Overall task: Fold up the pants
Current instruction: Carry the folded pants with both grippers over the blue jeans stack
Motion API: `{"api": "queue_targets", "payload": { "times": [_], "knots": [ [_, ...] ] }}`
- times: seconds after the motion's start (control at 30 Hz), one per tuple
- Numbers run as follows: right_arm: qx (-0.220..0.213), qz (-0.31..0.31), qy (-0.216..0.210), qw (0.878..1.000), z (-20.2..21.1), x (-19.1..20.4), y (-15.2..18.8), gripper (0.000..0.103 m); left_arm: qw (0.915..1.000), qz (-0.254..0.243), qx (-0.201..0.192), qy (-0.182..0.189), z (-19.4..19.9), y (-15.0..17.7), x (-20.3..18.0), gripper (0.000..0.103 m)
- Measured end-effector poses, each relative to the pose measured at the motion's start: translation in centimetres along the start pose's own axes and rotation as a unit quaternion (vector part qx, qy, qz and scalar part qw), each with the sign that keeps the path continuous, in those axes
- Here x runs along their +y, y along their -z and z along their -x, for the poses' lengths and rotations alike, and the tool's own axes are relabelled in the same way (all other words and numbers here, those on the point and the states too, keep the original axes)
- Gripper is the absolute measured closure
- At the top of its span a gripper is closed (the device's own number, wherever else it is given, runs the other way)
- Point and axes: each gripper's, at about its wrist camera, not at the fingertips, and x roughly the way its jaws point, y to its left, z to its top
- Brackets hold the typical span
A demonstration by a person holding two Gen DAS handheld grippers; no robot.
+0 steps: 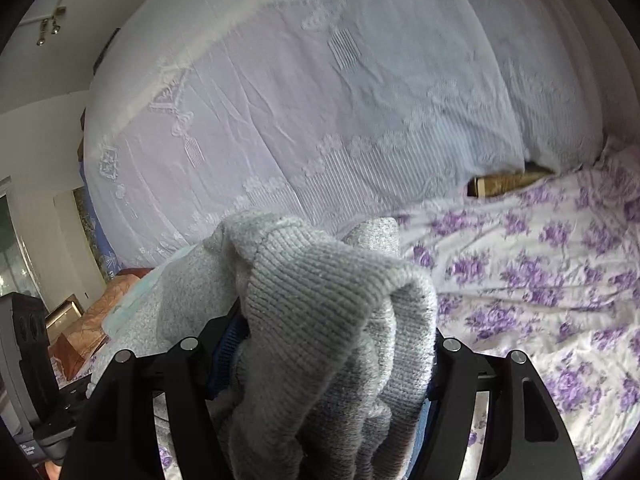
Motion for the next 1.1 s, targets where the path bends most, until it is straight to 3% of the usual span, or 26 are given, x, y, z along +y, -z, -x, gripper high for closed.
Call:
{"api": "queue_targets", "payload": {
  "times": [0.17, 0.27, 0.33, 0.5, 0.6, 0.7, 0.83, 0.87, 0.9, 1.0, 1.03, 1.1],
  "knots": [
    [0.026, 0.021, 0.003, 0.999, -2.1, 0.1, 0.5, 0.032, 0.9975, 0.056, 0.039, 0.018, -1.9, 0.2, 2.6, 0.053],
    [0.064, 0.011, 0.015, 0.998, -4.5, -1.7, 1.5, 0.025, 0.9949, 0.072, 0.069, 0.015, -3.5, 1.3, 3.4, 0.041],
    [0.074, -0.016, 0.015, 0.997, -5.2, -3.3, 1.8, 0.014, 0.9937, 0.085, 0.074, 0.001, -4.4, 2.3, 4.0, 0.019],
    [0.1, -0.059, -0.004, 0.993, -5.5, -4.9, 1.6, 0.004, 0.9922, 0.097, 0.079, 0.005, -4.1, 1.8, 4.7, 0.015],
    [0.083, -0.057, -0.005, 0.995, -4.2, -4.2, 0.8, 0.004, 0.9953, 0.079, 0.052, -0.022, -2.4, 1.2, 4.3, 0.015],
    [0.041, -0.031, 0.024, 0.998, -1.8, -3.1, -0.3, 0.004, 0.9967, 0.05, 0.003, -0.063, -0.2, 0.1, 3.7, 0.015],
    [-0.065, 0.014, 0.072, 0.995, 2.5, -1.2, -1.3, 0.004, 0.9949, 0.044, -0.053, -0.073, 2.6, -0.8, 3.3, 0.015],
    [-0.078, 0.026, 0.07, 0.994, 3.1, -0.6, -1.3, 0.006, 0.9955, 0.041, -0.055, -0.065, 2.7, -0.9, 3.2, 0.015],
    [-0.095, 0.047, 0.064, 0.992, 3.8, 0.6, -1.2, 0.014, 0.9964, 0.036, -0.049, -0.059, 2.5, -0.9, 2.9, 0.015],
    [-0.112, 0.131, 0.073, 0.982, 3.7, 4.3, -0.4, 0.051, 0.9983, 0.017, -0.021, -0.052, 0.7, -0.2, 2.0, 0.015],
    [-0.101, 0.159, 0.083, 0.979, 2.6, 5.0, 0.2, 0.057, 0.9986, 0.005, -0.003, -0.053, -0.3, 0.3, 1.6, 0.015],
    [-0.033, 0.167, 0.1, 0.98, -1.2, 4.2, 1.1, 0.065, 0.9967, -0.019, 0.032, -0.073, -2.6, 1.6, 1.1, 0.01]
  ]
}}
